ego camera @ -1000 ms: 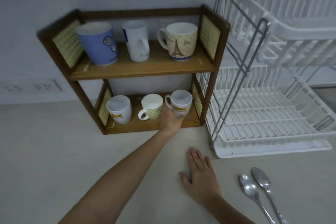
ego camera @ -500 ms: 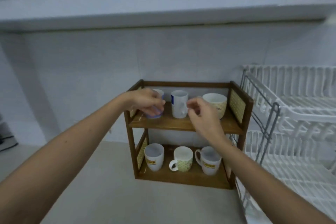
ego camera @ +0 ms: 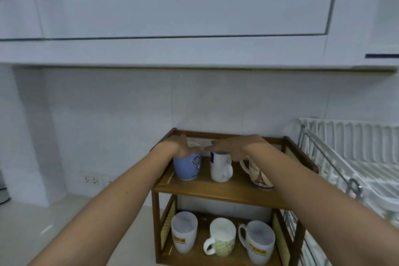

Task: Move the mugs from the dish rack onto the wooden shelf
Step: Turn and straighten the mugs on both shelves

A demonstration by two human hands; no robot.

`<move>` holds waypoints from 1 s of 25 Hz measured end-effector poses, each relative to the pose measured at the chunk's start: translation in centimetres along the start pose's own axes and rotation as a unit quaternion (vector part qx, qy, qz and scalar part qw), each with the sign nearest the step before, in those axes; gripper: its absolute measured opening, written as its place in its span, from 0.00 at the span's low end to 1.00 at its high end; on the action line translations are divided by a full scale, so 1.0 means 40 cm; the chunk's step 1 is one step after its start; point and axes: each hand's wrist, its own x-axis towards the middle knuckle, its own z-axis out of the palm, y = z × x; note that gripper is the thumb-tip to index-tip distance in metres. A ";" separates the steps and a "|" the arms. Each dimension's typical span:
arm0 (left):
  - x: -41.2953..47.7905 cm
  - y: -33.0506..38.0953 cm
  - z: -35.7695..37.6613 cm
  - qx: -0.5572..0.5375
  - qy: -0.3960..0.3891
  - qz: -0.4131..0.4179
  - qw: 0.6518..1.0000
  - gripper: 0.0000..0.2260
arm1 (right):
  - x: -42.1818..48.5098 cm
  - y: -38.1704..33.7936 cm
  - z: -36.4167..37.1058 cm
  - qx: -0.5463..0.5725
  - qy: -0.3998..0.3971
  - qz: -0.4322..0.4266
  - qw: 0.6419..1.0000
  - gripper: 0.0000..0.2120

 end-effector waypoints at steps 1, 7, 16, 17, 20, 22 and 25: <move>0.004 -0.002 0.006 -0.009 -0.009 -0.003 1.000 0.45 | -0.001 0.001 -0.002 -0.031 -0.011 -0.008 0.999 0.39; 0.024 -0.007 -0.005 0.028 -0.029 0.070 0.997 0.30 | 0.016 0.018 -0.010 -0.079 -0.022 -0.024 0.996 0.40; 0.034 -0.034 -0.047 0.039 -0.078 0.142 0.986 0.31 | 0.007 0.031 0.025 0.016 0.012 0.066 0.998 0.41; 0.036 -0.026 -0.044 0.059 -0.067 0.135 0.987 0.31 | 0.006 0.025 0.022 0.018 0.013 0.072 0.997 0.40; 0.043 0.018 -0.014 0.161 -0.014 0.065 0.985 0.32 | 0.000 0.005 0.020 0.014 0.020 0.098 0.995 0.36; 0.041 0.052 -0.005 0.208 0.037 -0.005 0.977 0.34 | -0.002 -0.009 0.023 -0.005 0.031 0.114 0.993 0.35; 0.046 0.050 -0.033 0.195 0.039 0.015 0.980 0.34 | -0.011 -0.009 0.005 0.035 0.035 0.093 0.994 0.34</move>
